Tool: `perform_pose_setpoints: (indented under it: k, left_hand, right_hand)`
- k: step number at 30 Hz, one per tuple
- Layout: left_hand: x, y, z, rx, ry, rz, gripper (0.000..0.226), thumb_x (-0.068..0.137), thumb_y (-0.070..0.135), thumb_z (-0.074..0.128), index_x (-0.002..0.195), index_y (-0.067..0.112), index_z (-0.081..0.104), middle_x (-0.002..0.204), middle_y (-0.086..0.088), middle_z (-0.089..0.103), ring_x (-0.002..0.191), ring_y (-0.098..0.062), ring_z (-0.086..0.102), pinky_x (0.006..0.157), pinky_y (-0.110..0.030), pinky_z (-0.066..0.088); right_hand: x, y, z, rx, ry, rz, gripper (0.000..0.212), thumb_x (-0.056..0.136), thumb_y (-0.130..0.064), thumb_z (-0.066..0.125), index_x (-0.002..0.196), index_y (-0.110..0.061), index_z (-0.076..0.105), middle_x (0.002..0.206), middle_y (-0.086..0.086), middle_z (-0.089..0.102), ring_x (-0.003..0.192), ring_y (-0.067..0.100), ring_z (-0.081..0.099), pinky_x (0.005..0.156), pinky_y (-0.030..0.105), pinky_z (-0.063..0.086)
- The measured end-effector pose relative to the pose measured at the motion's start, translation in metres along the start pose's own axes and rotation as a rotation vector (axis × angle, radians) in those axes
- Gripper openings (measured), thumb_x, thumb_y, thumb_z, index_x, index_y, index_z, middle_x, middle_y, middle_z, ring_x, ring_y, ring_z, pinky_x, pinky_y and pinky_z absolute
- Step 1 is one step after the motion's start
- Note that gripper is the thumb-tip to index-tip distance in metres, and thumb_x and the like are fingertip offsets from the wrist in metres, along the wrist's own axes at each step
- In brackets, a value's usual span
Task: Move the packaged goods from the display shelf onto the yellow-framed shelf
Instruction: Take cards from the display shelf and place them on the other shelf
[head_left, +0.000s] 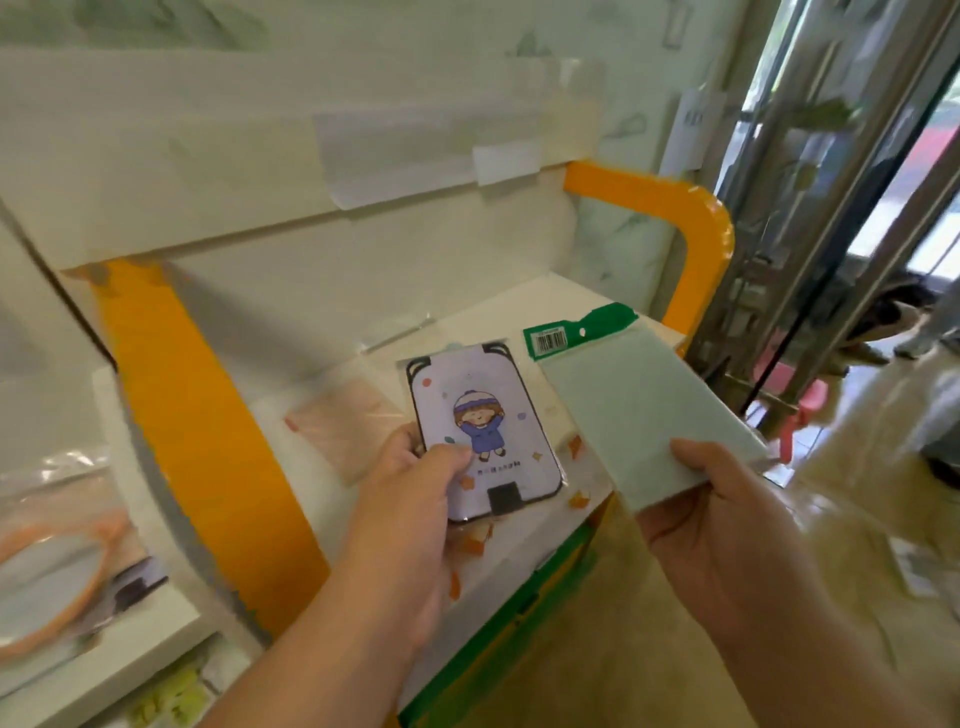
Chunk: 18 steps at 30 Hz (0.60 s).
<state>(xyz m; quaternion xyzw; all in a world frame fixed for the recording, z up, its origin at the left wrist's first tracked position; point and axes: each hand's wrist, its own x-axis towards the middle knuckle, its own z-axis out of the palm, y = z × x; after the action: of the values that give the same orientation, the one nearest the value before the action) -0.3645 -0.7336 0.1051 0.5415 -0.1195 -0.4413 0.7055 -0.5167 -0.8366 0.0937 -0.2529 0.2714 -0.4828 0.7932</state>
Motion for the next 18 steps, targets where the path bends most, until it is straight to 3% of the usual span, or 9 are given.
perform_pose_setpoints:
  k: [2, 5, 7, 9, 10, 14, 18]
  left_hand:
    - [0.018, 0.0, 0.012, -0.051, 0.041, -0.002, 0.022, 0.096, 0.002, 0.052, 0.113, 0.014, 0.059, 0.081, -0.005, 0.079, 0.063, -0.019, 0.076, 0.045, -0.025, 0.055]
    - [0.041, -0.002, 0.022, -0.084, 0.08, -0.005, 0.023, 0.097, 0.003, 0.051, 0.112, 0.019, 0.06, 0.083, -0.005, 0.079, 0.066, -0.022, 0.076, 0.046, -0.029, 0.056]
    - [0.055, -0.006, 0.025, -0.083, 0.109, 0.007, 0.024, 0.097, 0.006, 0.05, 0.112, 0.021, 0.061, 0.086, -0.006, 0.079, 0.068, -0.025, 0.077, 0.051, -0.038, 0.06]
    - [0.07, -0.013, 0.03, -0.062, 0.143, 0.001, 0.026, 0.097, 0.01, 0.05, 0.115, 0.023, 0.062, 0.089, -0.006, 0.08, 0.069, -0.027, 0.077, 0.072, -0.054, 0.061]
    - [0.077, -0.015, 0.033, -0.061, 0.161, 0.001, 0.026, 0.097, 0.011, 0.05, 0.115, 0.024, 0.063, 0.09, -0.006, 0.08, 0.069, -0.027, 0.076, 0.075, -0.056, 0.059]
    - [0.11, -0.022, 0.053, -0.091, 0.246, 0.025, 0.022, 0.096, 0.006, 0.049, 0.11, 0.018, 0.06, 0.082, -0.003, 0.079, 0.057, -0.018, 0.073, 0.04, -0.029, 0.054]
    - [0.153, -0.022, 0.075, -0.074, 0.377, 0.071, 0.023, 0.094, 0.005, 0.05, 0.111, 0.015, 0.062, 0.095, -0.006, 0.079, 0.07, -0.018, 0.076, 0.052, -0.029, 0.053]
  right_hand:
    - [0.023, -0.004, -0.001, 0.003, 0.008, 0.004, 0.032, 0.097, -0.005, 0.046, 0.124, -0.02, 0.05, 0.115, 0.014, 0.069, 0.096, 0.025, 0.074, 0.064, 0.032, 0.061]
    - [0.055, -0.009, 0.0, 0.018, 0.008, 0.032, 0.038, 0.096, -0.005, 0.047, 0.131, -0.02, 0.049, 0.12, 0.015, 0.069, 0.099, 0.026, 0.073, 0.066, 0.032, 0.061]
    - [0.077, -0.012, 0.001, 0.013, -0.001, 0.051, 0.04, 0.096, -0.006, 0.048, 0.132, -0.021, 0.049, 0.12, 0.014, 0.07, 0.099, 0.025, 0.073, 0.067, 0.033, 0.061]
    - [0.1, -0.014, -0.001, -0.001, -0.002, 0.069, 0.037, 0.096, -0.006, 0.047, 0.129, -0.022, 0.051, 0.118, 0.012, 0.071, 0.101, 0.026, 0.073, 0.071, 0.036, 0.062]
    - [0.112, -0.013, -0.001, -0.004, -0.005, 0.079, 0.037, 0.096, -0.006, 0.047, 0.13, -0.022, 0.05, 0.117, 0.011, 0.072, 0.101, 0.026, 0.072, 0.071, 0.036, 0.062]
    - [0.162, -0.013, -0.002, 0.026, -0.059, 0.139, 0.045, 0.09, -0.005, 0.054, 0.131, -0.022, 0.048, 0.113, 0.01, 0.074, 0.101, 0.026, 0.073, 0.075, 0.037, 0.061]
    - [0.224, -0.019, -0.003, -0.039, -0.123, 0.229, 0.039, 0.096, -0.006, 0.05, 0.134, -0.017, 0.049, 0.123, 0.012, 0.07, 0.109, 0.028, 0.069, 0.097, 0.046, 0.053]
